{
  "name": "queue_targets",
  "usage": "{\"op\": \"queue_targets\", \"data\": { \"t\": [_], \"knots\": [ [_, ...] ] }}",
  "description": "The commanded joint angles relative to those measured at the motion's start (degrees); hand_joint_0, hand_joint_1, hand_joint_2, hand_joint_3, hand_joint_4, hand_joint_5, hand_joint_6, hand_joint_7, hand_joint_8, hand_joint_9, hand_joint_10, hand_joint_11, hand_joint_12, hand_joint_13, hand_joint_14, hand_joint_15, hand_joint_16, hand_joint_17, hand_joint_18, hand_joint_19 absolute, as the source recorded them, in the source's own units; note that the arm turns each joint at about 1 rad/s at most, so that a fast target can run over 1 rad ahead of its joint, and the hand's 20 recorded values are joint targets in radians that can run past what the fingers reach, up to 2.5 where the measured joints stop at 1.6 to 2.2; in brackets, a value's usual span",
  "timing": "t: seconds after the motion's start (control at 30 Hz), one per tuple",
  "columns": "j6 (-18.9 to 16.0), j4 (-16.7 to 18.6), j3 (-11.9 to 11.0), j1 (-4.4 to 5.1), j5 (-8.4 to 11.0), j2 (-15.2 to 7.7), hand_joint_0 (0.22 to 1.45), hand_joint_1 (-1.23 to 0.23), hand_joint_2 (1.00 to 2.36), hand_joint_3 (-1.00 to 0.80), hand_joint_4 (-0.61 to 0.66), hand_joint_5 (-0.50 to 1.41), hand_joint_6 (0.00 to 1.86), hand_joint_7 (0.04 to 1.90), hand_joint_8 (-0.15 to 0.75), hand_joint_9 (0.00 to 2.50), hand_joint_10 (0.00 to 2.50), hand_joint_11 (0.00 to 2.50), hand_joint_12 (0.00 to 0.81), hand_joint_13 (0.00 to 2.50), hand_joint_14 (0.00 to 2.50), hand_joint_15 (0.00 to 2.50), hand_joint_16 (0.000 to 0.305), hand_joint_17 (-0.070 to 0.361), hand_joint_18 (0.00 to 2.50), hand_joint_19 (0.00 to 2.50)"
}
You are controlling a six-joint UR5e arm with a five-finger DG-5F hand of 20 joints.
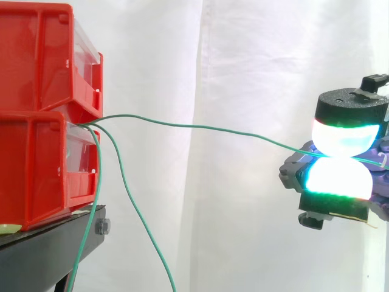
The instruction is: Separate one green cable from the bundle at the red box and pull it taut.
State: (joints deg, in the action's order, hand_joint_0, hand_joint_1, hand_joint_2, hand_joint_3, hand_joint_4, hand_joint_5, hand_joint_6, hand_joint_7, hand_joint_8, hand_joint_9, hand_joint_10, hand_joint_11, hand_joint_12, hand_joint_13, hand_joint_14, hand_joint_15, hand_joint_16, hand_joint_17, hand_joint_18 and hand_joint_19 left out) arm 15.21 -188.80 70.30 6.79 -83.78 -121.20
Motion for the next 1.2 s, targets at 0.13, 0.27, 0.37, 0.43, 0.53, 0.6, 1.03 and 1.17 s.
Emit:
{"op": "queue_targets", "data": {
  "t": [0.13, 0.27, 0.37, 0.43, 0.53, 0.6, 1.03, 1.17],
  "knots": [
    [-0.18, -1.57, 0.01, -0.11, -2.26, 0.17, 0.73, -0.67, 1.02, -0.21, 0.15, 0.13, 0.5, 1.47, 0.027, 2.5, 1.83, 1.1, 0.14, 1.97, 2.5, 0.73, 0.046, 0.103, 1.88, 1.38],
    [-0.18, -3.42, 0.01, -0.63, -5.25, 0.26, 0.73, -0.67, 1.02, -0.21, 0.15, 0.13, 0.5, 1.48, 0.027, 2.5, 1.84, 1.1, 0.14, 1.97, 2.5, 0.73, 0.046, 0.103, 1.88, 1.38],
    [-0.1, -4.12, 0.01, -1.25, -6.3, 0.26, 0.73, -0.67, 1.02, -0.21, 0.15, 0.13, 0.5, 1.48, 0.028, 2.5, 1.84, 1.1, 0.14, 1.97, 2.5, 0.73, 0.046, 0.103, 1.87, 1.38],
    [0.08, -4.12, 0.01, -1.6, -6.39, 0.26, 0.73, -0.67, 1.02, -0.21, 0.15, 0.13, 0.5, 1.48, 0.028, 2.5, 1.84, 1.11, 0.14, 1.97, 2.5, 0.73, 0.045, 0.101, 1.87, 1.37],
    [0.17, -4.12, 0.01, -2.04, -6.57, 0.88, 0.73, -0.67, 1.02, -0.21, 0.15, 0.13, 0.5, 1.48, 0.028, 2.5, 1.85, 1.09, 0.14, 1.97, 2.5, 0.73, 0.045, 0.102, 1.87, 1.38],
    [0.7, -4.12, 0.1, -2.39, -6.83, 1.67, 0.72, -0.67, 1.02, -0.21, 0.15, 0.13, 0.5, 1.48, 0.028, 2.5, 1.85, 1.11, 0.14, 1.97, 2.5, 0.73, 0.046, 0.103, 1.87, 1.38],
    [1.93, -5.44, 0.01, -3.18, -6.74, 3.43, 0.72, -0.67, 1.02, -0.22, 0.14, 0.13, 0.5, 1.47, 0.03, 2.5, 1.87, 1.07, 0.144, 1.97, 2.5, 0.73, 0.045, 0.101, 1.87, 1.37],
    [2.37, -5.44, 0.1, -3.01, -6.57, 3.43, 0.72, -0.67, 1.02, -0.22, 0.15, 0.13, 0.5, 1.48, 0.032, 2.5, 1.89, 1.07, 0.144, 1.97, 2.5, 0.73, 0.045, 0.101, 1.87, 1.37]
  ]
}}
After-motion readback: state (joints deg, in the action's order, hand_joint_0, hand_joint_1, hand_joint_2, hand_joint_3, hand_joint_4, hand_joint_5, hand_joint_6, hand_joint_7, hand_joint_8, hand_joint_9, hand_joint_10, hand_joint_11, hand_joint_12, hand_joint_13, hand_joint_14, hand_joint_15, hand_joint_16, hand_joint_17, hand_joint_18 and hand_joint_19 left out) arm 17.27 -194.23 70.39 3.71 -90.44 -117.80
